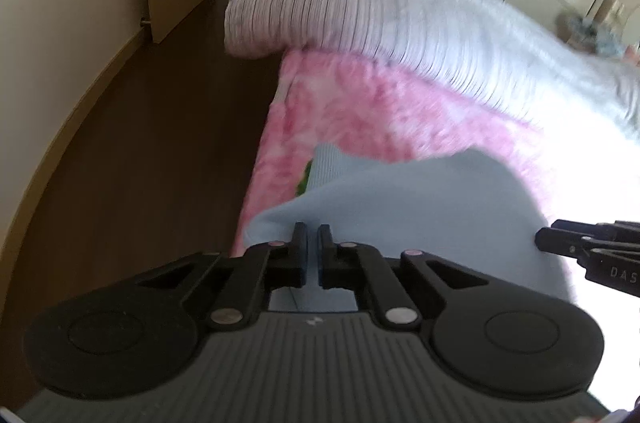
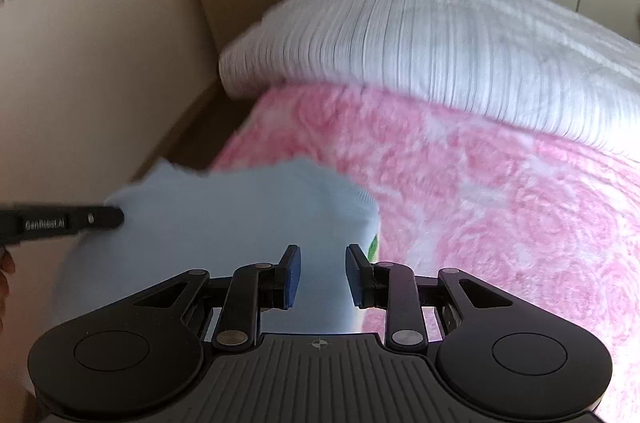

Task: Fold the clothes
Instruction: 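Carry the bundle with both grippers toward the green and cream towel stack, then lower the bundle onto the towel stack and open both grippers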

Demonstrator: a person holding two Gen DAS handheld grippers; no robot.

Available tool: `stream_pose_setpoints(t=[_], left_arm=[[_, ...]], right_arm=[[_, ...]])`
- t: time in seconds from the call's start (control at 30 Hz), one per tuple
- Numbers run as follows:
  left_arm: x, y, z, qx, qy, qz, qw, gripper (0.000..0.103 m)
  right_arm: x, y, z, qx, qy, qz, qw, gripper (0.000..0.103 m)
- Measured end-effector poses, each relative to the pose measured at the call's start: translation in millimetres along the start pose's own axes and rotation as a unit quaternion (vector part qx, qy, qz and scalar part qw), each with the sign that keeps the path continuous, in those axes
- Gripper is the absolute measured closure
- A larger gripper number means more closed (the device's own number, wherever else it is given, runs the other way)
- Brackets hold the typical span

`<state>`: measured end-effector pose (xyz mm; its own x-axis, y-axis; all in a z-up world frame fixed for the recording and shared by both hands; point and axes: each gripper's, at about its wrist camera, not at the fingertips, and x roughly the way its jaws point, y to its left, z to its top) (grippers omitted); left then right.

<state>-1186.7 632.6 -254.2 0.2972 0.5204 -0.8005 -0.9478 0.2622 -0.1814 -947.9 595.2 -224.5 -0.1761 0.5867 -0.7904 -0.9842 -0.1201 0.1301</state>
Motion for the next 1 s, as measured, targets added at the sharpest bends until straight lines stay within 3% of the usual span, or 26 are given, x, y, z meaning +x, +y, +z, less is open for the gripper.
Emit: stream_pose_setpoints(t=[0.13, 0.23, 0.37, 0.6, 0.77, 0.9, 1.0], left_arm=[[13, 11, -16, -0.013, -0.007, -0.014, 0.9998, 0.101], [6, 20, -14, -0.042, -0.008, -0.034, 0.9985, 0.101], [-24, 26, -10, -0.078, -0.017, -0.051, 0.9955, 0.101], [-105, -2, -50, -0.056, -0.017, -0.058, 0.9966, 0.101], [-107, -28, -88, -0.03, 0.02, -0.028, 0.9989, 0.1], [-87, -29, -101, -0.051, 0.039, -0.007, 0.9979, 0.101], [-82, -33, -98, -0.045, 0.045, 0.005, 0.9979, 0.101]], right_arm=[[27, 3, -19, -0.046, 0.026, -0.003, 0.999, 0.074], [21, 0, -19, -0.055, 0.023, 0.003, 0.998, 0.074], [-15, -6, -20, -0.02, 0.015, 0.026, 0.999, 0.074], [-85, 19, -61, -0.051, 0.021, 0.068, 0.996, 0.074], [-105, 43, -95, -0.074, 0.04, 0.082, 0.993, 0.074], [-87, 56, -120, -0.108, 0.076, 0.072, 0.989, 0.074], [-70, 63, -132, -0.135, 0.081, 0.057, 0.986, 0.074]])
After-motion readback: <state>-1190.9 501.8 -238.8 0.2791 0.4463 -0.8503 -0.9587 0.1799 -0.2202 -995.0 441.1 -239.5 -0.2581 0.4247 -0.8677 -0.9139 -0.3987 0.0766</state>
